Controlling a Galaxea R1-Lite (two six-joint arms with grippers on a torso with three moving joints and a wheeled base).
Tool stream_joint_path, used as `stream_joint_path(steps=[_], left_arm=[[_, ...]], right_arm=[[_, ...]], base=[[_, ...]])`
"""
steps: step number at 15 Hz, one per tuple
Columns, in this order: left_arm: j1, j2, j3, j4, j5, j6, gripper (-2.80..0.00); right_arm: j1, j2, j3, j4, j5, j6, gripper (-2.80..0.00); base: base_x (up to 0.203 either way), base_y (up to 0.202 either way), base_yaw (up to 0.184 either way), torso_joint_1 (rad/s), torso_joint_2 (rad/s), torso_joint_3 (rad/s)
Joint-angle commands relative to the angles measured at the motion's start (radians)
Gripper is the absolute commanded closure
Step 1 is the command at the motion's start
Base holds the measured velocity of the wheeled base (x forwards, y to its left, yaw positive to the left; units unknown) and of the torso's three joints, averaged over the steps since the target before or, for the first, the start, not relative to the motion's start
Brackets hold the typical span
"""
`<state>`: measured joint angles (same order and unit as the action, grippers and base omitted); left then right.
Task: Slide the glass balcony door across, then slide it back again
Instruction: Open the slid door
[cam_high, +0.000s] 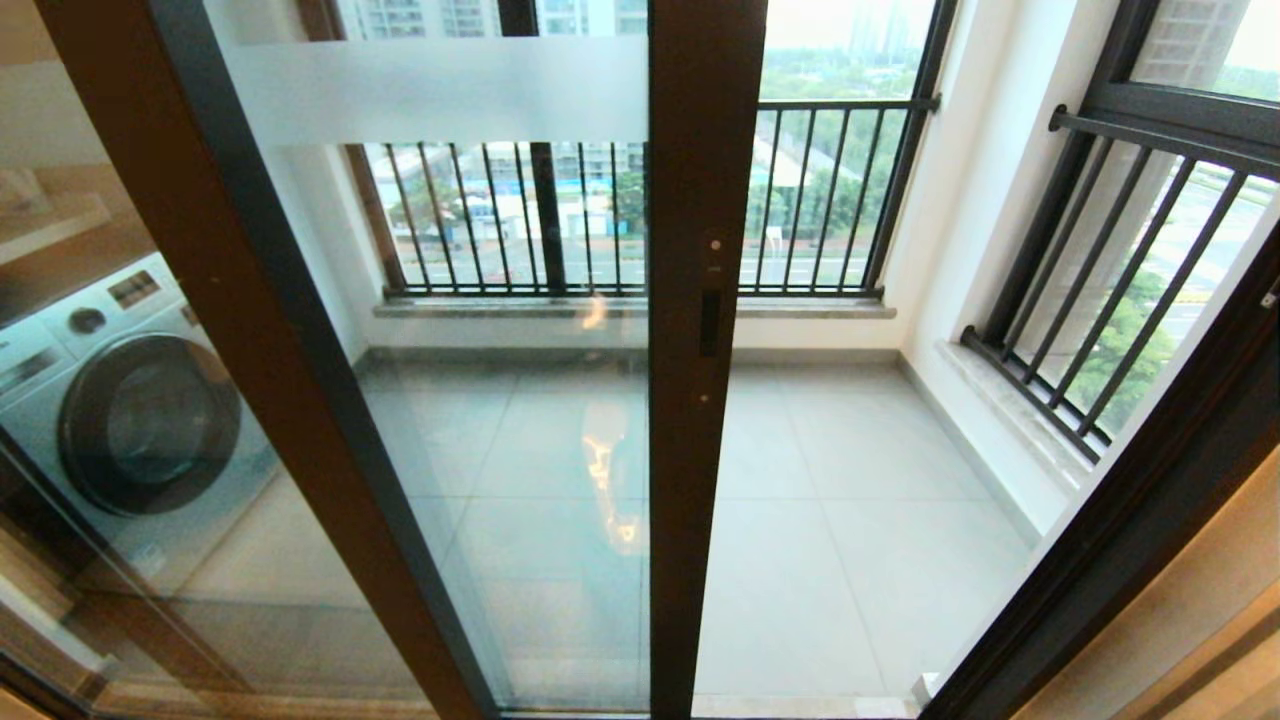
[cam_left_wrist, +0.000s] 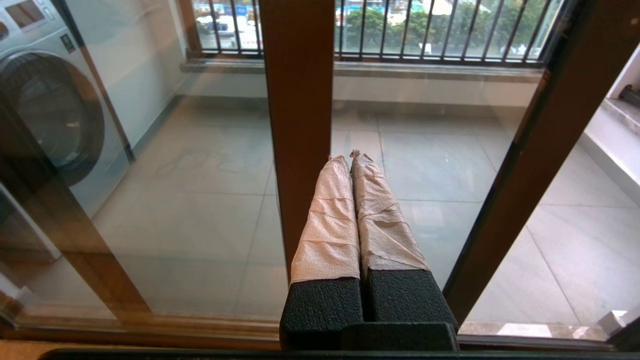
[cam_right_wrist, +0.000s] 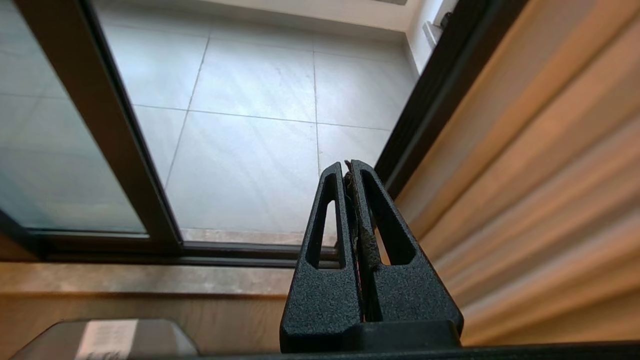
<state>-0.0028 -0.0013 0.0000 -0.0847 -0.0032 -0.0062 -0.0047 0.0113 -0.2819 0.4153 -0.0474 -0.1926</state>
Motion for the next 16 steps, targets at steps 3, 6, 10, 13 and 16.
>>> stream_joint_path(steps=[3,6,10,13,16], left_arm=[[0.000,0.001,0.034,-0.001,0.000,0.000,0.00],[0.001,0.001,0.034,-0.001,0.000,0.000,0.00],[0.000,0.001,0.034,-0.001,0.000,0.000,0.00],[0.000,0.001,0.034,-0.001,0.000,0.000,0.00],[0.001,0.001,0.034,-0.001,0.000,0.000,0.00]], right_arm=[[0.002,-0.009,0.232,-0.336,0.085,-0.004,0.00],[0.003,-0.010,0.245,-0.347,0.095,0.012,0.00],[0.003,-0.011,0.283,-0.430,0.083,0.098,0.00],[0.005,-0.011,0.282,-0.419,0.078,0.103,0.00],[0.006,-0.011,0.282,-0.418,0.078,0.115,0.00]], base=[[0.000,0.000,0.000,0.000,0.00,0.000],[0.000,0.000,0.000,0.000,0.00,0.000],[0.000,0.000,0.000,0.000,0.00,0.000],[0.000,0.000,0.000,0.000,0.00,0.000],[0.000,0.000,0.000,0.000,0.00,0.000]])
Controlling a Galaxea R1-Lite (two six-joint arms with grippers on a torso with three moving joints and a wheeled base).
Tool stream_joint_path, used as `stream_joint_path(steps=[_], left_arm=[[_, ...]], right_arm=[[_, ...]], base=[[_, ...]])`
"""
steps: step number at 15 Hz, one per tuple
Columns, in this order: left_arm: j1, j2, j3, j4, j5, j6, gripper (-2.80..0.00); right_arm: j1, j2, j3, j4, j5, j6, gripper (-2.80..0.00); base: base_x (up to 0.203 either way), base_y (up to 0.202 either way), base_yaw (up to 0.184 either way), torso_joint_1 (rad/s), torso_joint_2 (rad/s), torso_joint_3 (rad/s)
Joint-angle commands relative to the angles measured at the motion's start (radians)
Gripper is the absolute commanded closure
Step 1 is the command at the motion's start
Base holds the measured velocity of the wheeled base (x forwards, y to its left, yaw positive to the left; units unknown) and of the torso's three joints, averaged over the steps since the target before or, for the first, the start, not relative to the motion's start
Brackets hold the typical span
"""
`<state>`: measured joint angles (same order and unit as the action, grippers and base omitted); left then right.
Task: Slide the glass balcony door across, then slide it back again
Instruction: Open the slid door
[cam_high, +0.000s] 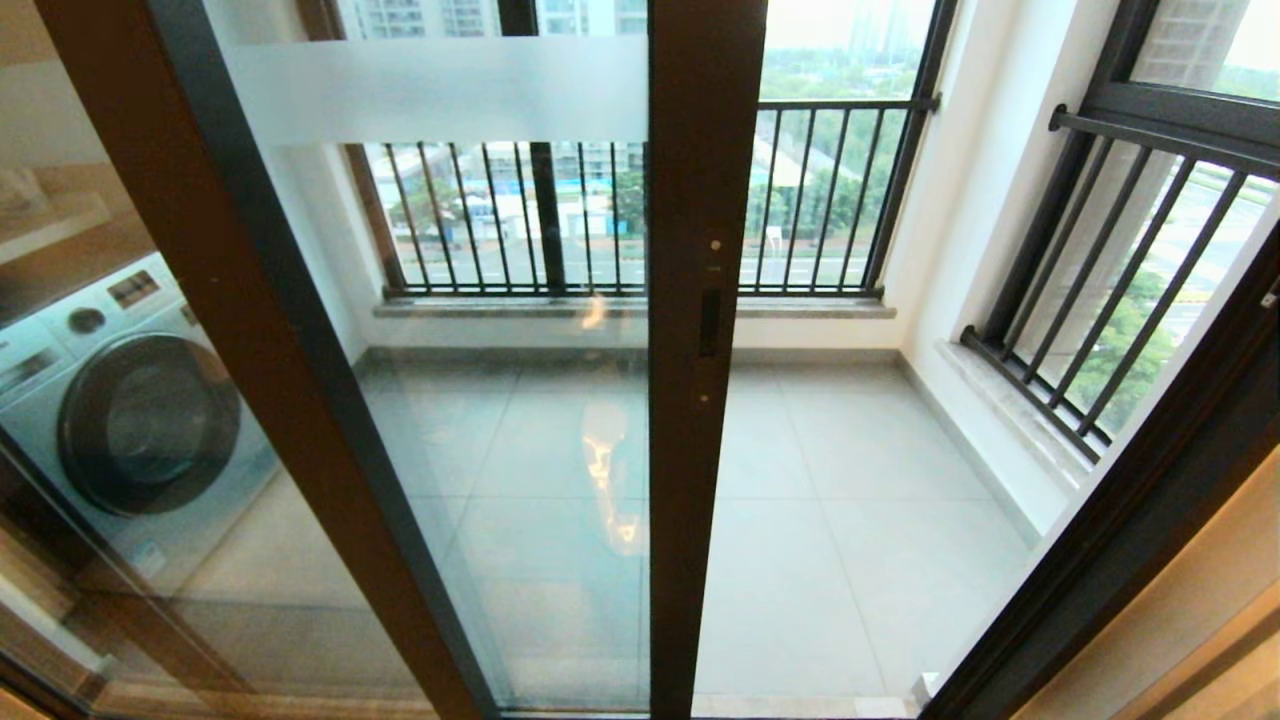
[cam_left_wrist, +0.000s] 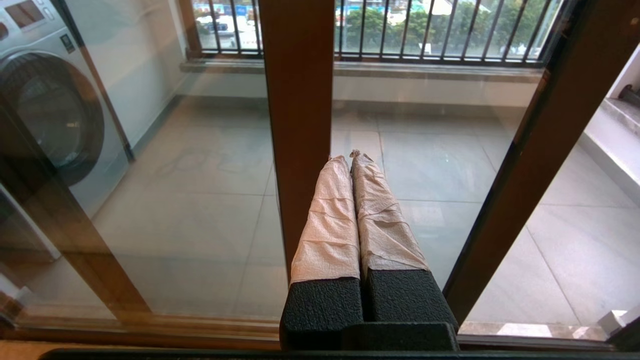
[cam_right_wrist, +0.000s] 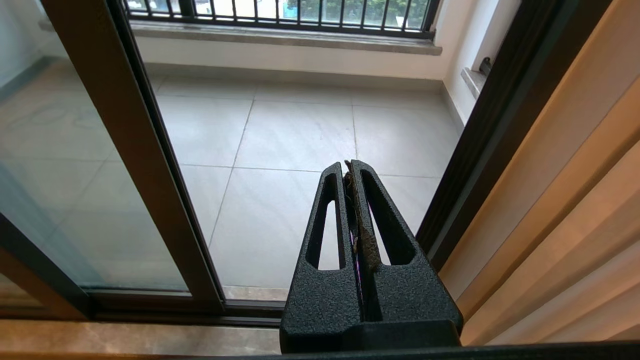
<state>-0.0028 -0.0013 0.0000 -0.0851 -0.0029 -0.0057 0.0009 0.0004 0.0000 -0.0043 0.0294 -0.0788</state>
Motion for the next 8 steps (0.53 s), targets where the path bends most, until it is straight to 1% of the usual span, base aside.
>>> stream_joint_path(steps=[1,3,5,6,7,8], left_arm=[[0.000,0.001,0.034,-0.001,0.000,0.002,0.00],[0.001,0.001,0.034,0.001,0.000,0.005,0.00],[0.001,0.001,0.034,0.004,-0.004,0.077,0.00],[0.001,0.001,0.032,-0.006,-0.023,0.102,0.00],[0.001,0.001,0.024,-0.037,-0.073,0.139,0.00],[0.001,0.012,-0.014,-0.045,-0.120,0.157,0.00]], right_arm=[[-0.001,0.000,0.000,0.001,-0.002,0.013,0.00],[0.000,0.000,0.000,0.000,-0.001,0.014,0.00],[-0.001,0.000,0.000,0.001,0.000,0.014,0.00],[0.000,0.000,0.000,0.000,-0.001,0.016,0.00],[-0.001,0.000,0.000,0.000,-0.002,0.016,0.00],[-0.001,0.000,0.000,0.000,-0.001,0.014,0.00]], base=[[0.000,0.000,0.000,0.000,0.00,0.000],[0.000,0.000,0.000,0.000,0.00,0.000],[0.000,0.000,0.000,0.000,0.00,0.000],[0.000,0.000,0.000,0.000,0.00,0.000],[0.000,0.000,0.000,0.000,0.00,0.000],[0.000,0.000,0.000,0.000,0.00,0.000]])
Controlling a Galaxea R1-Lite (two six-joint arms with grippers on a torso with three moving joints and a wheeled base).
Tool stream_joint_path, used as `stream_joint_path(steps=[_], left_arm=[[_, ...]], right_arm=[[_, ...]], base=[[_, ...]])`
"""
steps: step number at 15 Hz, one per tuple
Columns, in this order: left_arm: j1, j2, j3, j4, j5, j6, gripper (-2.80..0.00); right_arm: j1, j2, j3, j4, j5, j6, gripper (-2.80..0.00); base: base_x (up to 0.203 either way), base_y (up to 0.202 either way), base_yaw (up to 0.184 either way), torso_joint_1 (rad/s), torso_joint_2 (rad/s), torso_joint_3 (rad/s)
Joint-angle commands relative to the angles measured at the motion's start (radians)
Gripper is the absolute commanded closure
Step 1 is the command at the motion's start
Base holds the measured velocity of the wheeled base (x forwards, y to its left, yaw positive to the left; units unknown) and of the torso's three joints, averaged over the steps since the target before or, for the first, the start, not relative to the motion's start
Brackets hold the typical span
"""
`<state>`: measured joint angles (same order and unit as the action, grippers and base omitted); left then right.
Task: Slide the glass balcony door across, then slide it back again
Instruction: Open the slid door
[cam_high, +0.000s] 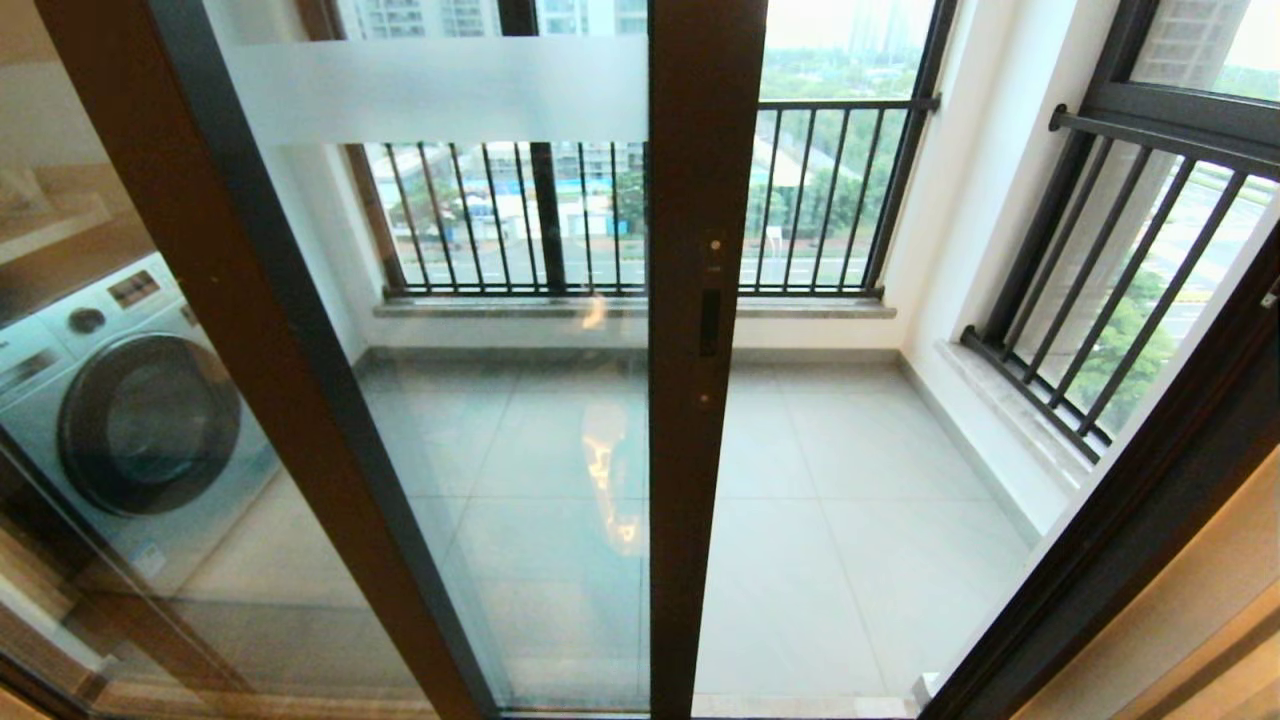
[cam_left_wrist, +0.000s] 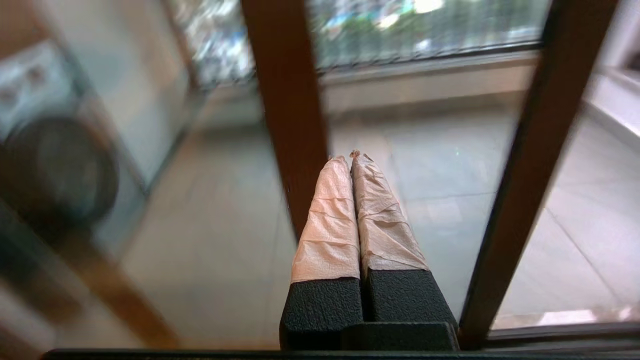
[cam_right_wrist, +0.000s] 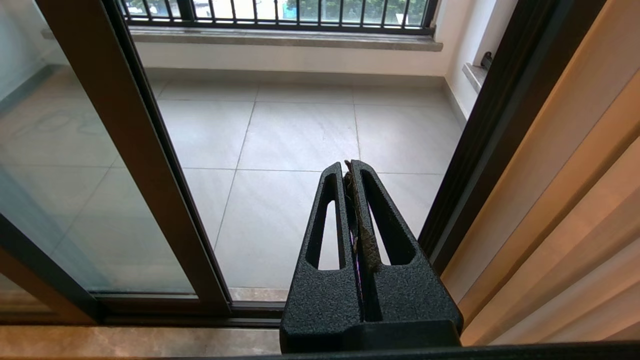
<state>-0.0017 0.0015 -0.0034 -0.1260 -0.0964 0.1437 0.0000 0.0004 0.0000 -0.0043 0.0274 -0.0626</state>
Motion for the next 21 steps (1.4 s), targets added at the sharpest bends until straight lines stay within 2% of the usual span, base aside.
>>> stream_joint_path(steps=[1,4,7,9,10,13,15,17,19,21], left_arm=[[0.001,0.042,-0.058,0.006,-0.059,0.012,0.00],[0.002,0.295,-0.199,-0.004,-0.141,-0.019,0.00],[-0.010,0.658,-0.349,-0.087,-0.229,-0.057,0.00],[-0.095,0.950,-0.523,-0.120,-0.228,-0.097,0.00],[-0.182,1.086,-0.631,-0.132,-0.181,-0.122,0.00],[-0.535,1.424,-0.969,-0.156,0.068,-0.190,0.00],[-0.690,1.589,-1.131,-0.163,0.180,-0.244,0.00],[-0.796,1.735,-1.250,-0.165,0.236,-0.276,0.00],[-0.864,1.821,-1.377,-0.155,0.259,-0.292,0.00],[-0.921,1.833,-1.418,-0.112,0.267,-0.315,0.00]], right_arm=[[0.000,0.000,0.000,0.000,0.001,0.000,0.00],[0.001,0.000,0.000,0.001,0.002,0.000,0.00],[0.001,0.000,0.000,0.000,0.001,0.000,0.00],[0.001,0.000,0.000,0.000,0.000,0.000,0.00],[0.000,0.000,0.000,0.000,0.001,0.000,0.00],[0.002,0.000,0.000,0.000,0.002,0.000,0.00],[0.000,0.000,0.000,0.000,0.001,-0.001,0.00],[0.001,0.000,0.000,0.000,0.002,0.000,0.00],[0.000,0.000,0.000,0.001,0.000,0.000,0.00],[0.001,0.000,0.000,0.000,0.000,0.000,0.00]], base=[[0.000,0.000,0.000,0.000,0.00,0.000],[0.000,0.000,0.000,0.000,0.00,0.000],[0.000,0.000,0.000,0.000,0.00,0.000],[0.000,0.000,0.000,0.000,0.00,0.000],[0.000,0.000,0.000,0.000,0.00,0.000],[0.000,0.000,0.000,0.000,0.00,0.000],[0.000,0.000,0.000,0.000,0.00,0.000],[0.000,0.000,0.000,0.000,0.00,0.000],[0.000,0.000,0.000,0.000,0.00,0.000],[0.000,0.000,0.000,0.000,0.00,0.000]])
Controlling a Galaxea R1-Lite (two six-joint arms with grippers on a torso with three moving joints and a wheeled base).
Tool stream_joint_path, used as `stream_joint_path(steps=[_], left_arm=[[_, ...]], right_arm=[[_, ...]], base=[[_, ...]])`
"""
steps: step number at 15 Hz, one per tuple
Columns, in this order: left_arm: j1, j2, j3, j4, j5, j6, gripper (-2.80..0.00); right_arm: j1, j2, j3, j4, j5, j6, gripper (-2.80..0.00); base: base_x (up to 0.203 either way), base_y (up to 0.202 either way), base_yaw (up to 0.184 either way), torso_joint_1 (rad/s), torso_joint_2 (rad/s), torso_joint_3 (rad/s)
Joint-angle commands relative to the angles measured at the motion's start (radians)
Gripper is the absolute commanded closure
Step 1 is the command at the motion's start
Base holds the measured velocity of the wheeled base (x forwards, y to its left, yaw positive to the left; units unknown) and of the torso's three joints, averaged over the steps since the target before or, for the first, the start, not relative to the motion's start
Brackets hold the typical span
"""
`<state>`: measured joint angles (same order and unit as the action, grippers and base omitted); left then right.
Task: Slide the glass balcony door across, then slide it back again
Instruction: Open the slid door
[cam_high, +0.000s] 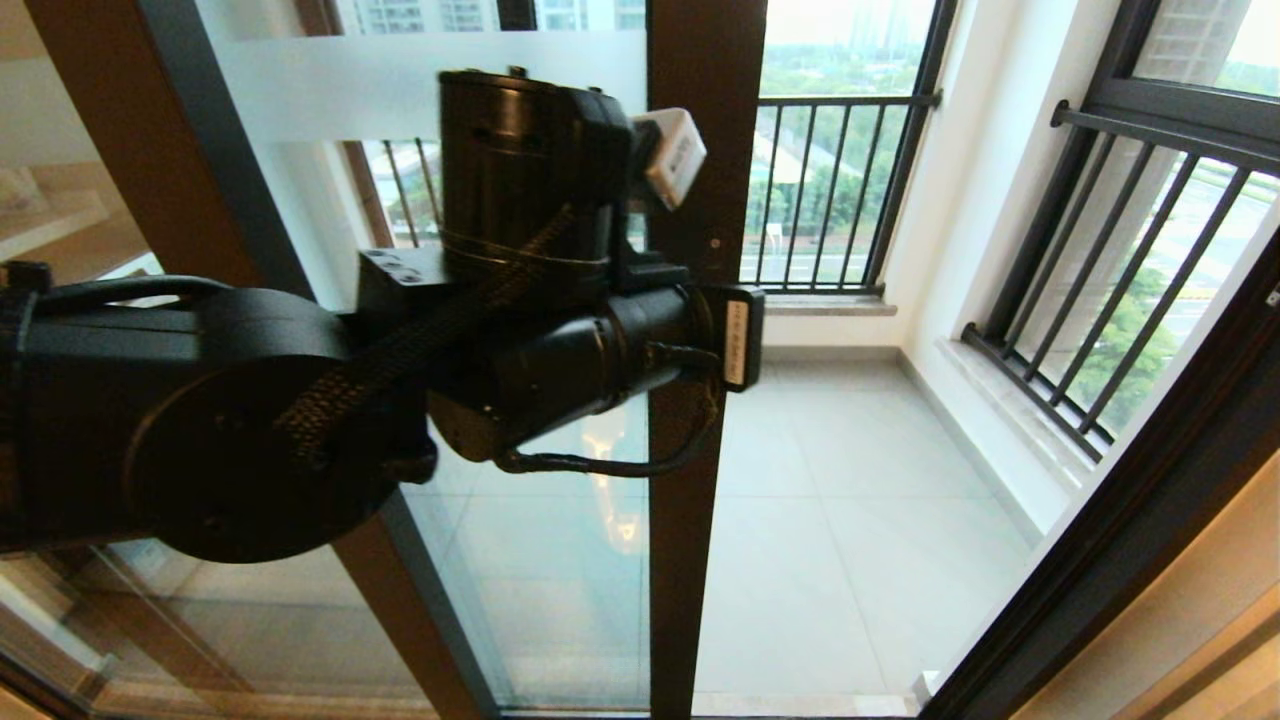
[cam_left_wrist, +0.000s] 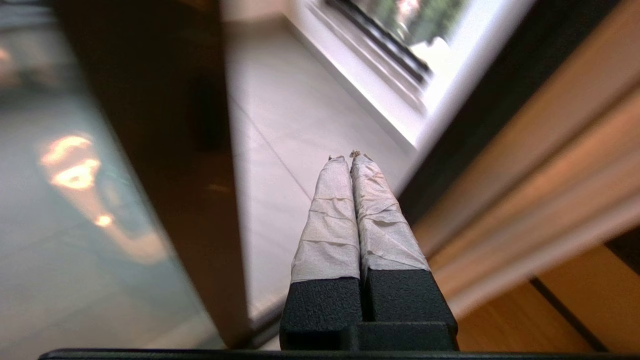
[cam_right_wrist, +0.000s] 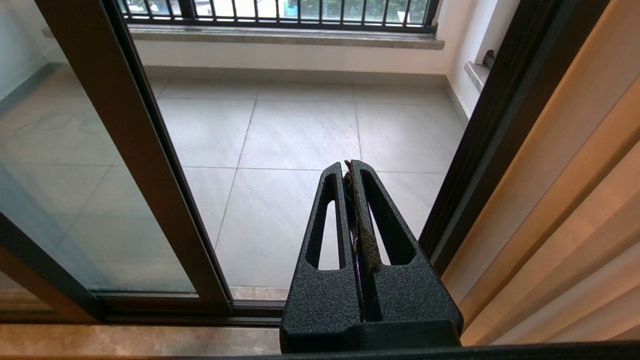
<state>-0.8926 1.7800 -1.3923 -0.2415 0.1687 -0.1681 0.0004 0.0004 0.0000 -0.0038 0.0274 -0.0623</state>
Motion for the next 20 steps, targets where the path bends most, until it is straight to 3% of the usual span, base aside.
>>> stream_joint_path(steps=[1,5,9,11,13,15,17,20], left_arm=[[-0.054,0.052,-0.052,0.024,0.002,-0.010,0.00],[-0.057,0.053,-0.071,0.057,0.007,-0.028,0.00],[-0.023,0.078,-0.025,0.015,0.072,-0.054,0.00],[0.001,0.115,0.056,-0.086,0.083,-0.064,0.00],[0.024,0.214,0.077,-0.286,0.090,-0.060,0.00],[0.032,0.224,0.087,-0.340,0.093,-0.055,0.00],[0.027,0.212,0.064,-0.351,0.078,-0.056,0.00],[-0.008,0.294,-0.097,-0.360,0.065,-0.034,0.00]], right_arm=[[0.000,0.000,0.000,0.000,0.001,-0.001,0.00],[0.000,0.000,0.000,-0.001,0.000,-0.001,0.00],[0.000,0.000,0.000,0.000,0.001,-0.001,0.00],[0.001,0.000,0.000,0.001,0.000,-0.001,0.00],[0.000,0.000,0.000,-0.001,0.002,-0.001,0.00],[0.000,0.000,0.000,-0.001,0.000,-0.001,0.00],[0.001,0.000,0.000,-0.001,0.002,-0.001,0.00],[0.001,0.000,0.000,-0.001,0.001,-0.001,0.00]], base=[[0.000,0.000,0.000,0.000,0.00,0.000],[0.000,0.000,0.000,0.000,0.00,0.000],[0.000,0.000,0.000,0.000,0.00,0.000],[0.000,0.000,0.000,0.000,0.00,0.000],[0.000,0.000,0.000,0.000,0.00,0.000],[0.000,0.000,0.000,0.000,0.00,0.000],[0.000,0.000,0.000,0.000,0.00,0.000],[0.000,0.000,0.000,0.000,0.00,0.000]])
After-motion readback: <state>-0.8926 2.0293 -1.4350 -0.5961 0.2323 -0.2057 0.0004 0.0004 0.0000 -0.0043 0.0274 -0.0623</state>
